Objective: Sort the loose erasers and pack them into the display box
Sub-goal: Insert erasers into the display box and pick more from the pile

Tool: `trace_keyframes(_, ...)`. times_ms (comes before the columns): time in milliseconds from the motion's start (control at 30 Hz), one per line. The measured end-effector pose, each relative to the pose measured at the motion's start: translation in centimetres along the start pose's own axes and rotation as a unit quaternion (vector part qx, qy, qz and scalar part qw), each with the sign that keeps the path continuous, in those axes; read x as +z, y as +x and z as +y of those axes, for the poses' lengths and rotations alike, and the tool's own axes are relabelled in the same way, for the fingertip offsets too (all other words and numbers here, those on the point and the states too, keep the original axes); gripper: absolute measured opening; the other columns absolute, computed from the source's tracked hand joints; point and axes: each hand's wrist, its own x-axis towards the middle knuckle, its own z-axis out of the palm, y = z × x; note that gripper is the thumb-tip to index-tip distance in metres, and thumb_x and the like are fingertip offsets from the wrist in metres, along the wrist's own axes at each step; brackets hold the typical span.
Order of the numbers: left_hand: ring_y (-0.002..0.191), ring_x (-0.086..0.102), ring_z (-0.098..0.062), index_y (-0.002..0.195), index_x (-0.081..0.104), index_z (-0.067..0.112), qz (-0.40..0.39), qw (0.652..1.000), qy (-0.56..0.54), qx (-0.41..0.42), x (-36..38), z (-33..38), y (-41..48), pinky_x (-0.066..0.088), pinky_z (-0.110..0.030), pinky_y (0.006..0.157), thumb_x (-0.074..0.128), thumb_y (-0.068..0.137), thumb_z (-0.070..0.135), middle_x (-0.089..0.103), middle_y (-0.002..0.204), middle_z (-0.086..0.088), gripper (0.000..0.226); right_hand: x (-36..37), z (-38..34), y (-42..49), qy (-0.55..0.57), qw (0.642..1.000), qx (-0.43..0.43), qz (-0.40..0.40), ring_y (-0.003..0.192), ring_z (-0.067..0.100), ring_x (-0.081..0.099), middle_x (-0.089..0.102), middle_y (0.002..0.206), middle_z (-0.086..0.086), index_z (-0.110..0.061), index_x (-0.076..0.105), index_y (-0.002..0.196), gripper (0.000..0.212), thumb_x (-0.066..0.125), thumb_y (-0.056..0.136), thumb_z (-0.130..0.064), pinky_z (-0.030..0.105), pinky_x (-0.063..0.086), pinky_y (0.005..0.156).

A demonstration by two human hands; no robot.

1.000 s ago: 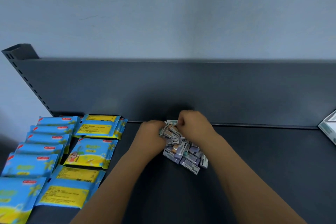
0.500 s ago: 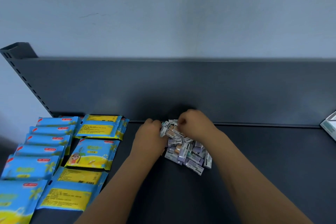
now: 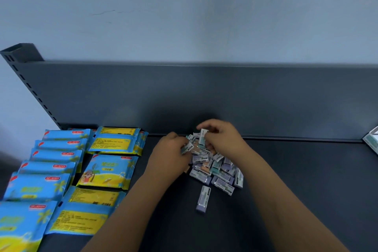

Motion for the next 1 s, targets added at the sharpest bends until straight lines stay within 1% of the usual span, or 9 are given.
trace_keyframes(67,0.087,0.055,-0.014,0.103,0.074,0.021,-0.012,1.000,-0.002,0.005,-0.1,-0.1,-0.2,0.052,-0.035,0.071,0.069,0.081,0.026,0.055,0.097,0.004,0.023,-0.2,0.3,-0.2,-0.128,0.991,-0.024,0.032,0.074,0.019,0.066,0.067,0.087,-0.001,-0.027,0.069,0.097,0.022,0.061,0.084,-0.010,0.034,0.057,0.063)
trace_keyframes(167,0.091,0.057,-0.015,0.111,0.073,0.020,-0.030,0.999,-0.009,0.015,-0.4,-0.2,-0.3,0.052,-0.034,0.074,0.069,0.082,0.023,0.057,0.102,0.003,0.029,-0.9,0.3,0.0,-0.283,0.956,-0.072,0.026,0.079,0.009,0.059,0.061,0.095,-0.007,-0.024,0.069,0.104,0.023,0.066,0.083,-0.015,0.023,0.047,0.064)
trace_keyframes(333,0.097,0.059,-0.014,0.117,0.070,0.019,-0.020,0.999,-0.036,0.019,-0.8,-0.3,-0.6,0.052,-0.033,0.082,0.073,0.081,0.018,0.063,0.106,0.003,0.036,-1.8,0.3,0.3,-0.385,0.916,-0.110,-0.021,0.092,0.014,0.061,0.066,0.101,-0.006,-0.028,0.074,0.104,0.028,0.073,0.080,-0.013,0.028,0.051,0.078)
trace_keyframes(400,0.095,0.059,-0.013,0.110,0.071,0.021,-0.022,0.998,-0.055,0.023,-0.9,-0.5,-0.7,0.051,-0.030,0.080,0.073,0.080,0.016,0.063,0.102,0.006,0.030,-1.7,0.3,0.4,-0.415,0.903,-0.105,-0.037,0.088,0.016,0.063,0.070,0.094,-0.006,-0.030,0.076,0.096,0.025,0.070,0.079,-0.013,0.033,0.055,0.075)
trace_keyframes(467,0.095,0.058,-0.012,0.105,0.072,0.021,-0.036,0.996,-0.065,0.040,-1.0,-0.7,-0.8,0.051,-0.029,0.080,0.073,0.079,0.013,0.062,0.101,0.007,0.027,-1.4,0.5,0.4,-0.449,0.885,-0.115,-0.038,0.079,0.021,0.061,0.064,0.083,-0.003,-0.028,0.075,0.085,0.020,0.066,0.078,-0.012,0.031,0.051,0.066)
trace_keyframes(533,0.098,0.058,-0.010,0.106,0.073,0.021,-0.049,0.995,-0.066,0.050,-1.0,-0.9,-0.9,0.049,-0.024,0.083,0.074,0.079,0.014,0.062,0.103,0.008,0.028,-1.2,0.7,0.4,-0.457,0.879,-0.129,-0.030,0.078,0.026,0.058,0.057,0.083,0.000,-0.025,0.073,0.082,0.015,0.065,0.079,-0.013,0.031,0.046,0.064)
trace_keyframes(700,0.098,0.057,-0.006,0.109,0.073,0.019,-0.056,0.994,-0.078,0.052,-0.7,-0.5,-0.9,0.040,-0.007,0.081,0.076,0.081,0.013,0.063,0.104,0.008,0.030,-1.2,1.6,0.0,-0.478,0.865,-0.150,-0.033,0.089,0.025,0.058,0.055,0.096,0.003,-0.014,0.068,0.097,0.015,0.059,0.093,-0.026,0.037,0.050,0.074)
trace_keyframes(833,0.096,0.056,-0.005,0.108,0.073,0.020,-0.060,0.993,-0.081,0.057,-0.3,0.2,-0.8,0.046,-0.019,0.083,0.076,0.080,0.014,0.062,0.103,0.008,0.029,-1.6,2.0,-0.1,-0.478,0.857,-0.188,-0.033,0.089,0.025,0.058,0.059,0.096,0.005,-0.011,0.065,0.096,0.023,0.055,0.097,-0.033,0.037,0.049,0.074)
trace_keyframes(1000,0.087,0.056,-0.010,0.096,0.074,0.020,-0.037,0.995,-0.063,0.069,1.3,3.4,0.1,0.048,-0.027,0.075,0.073,0.074,0.012,0.060,0.093,0.006,0.023,-4.3,2.8,-0.9,-0.454,0.863,-0.222,0.016,0.078,0.025,0.057,0.057,0.081,0.003,-0.013,0.063,0.084,0.019,0.057,0.089,-0.031,0.037,0.046,0.065)
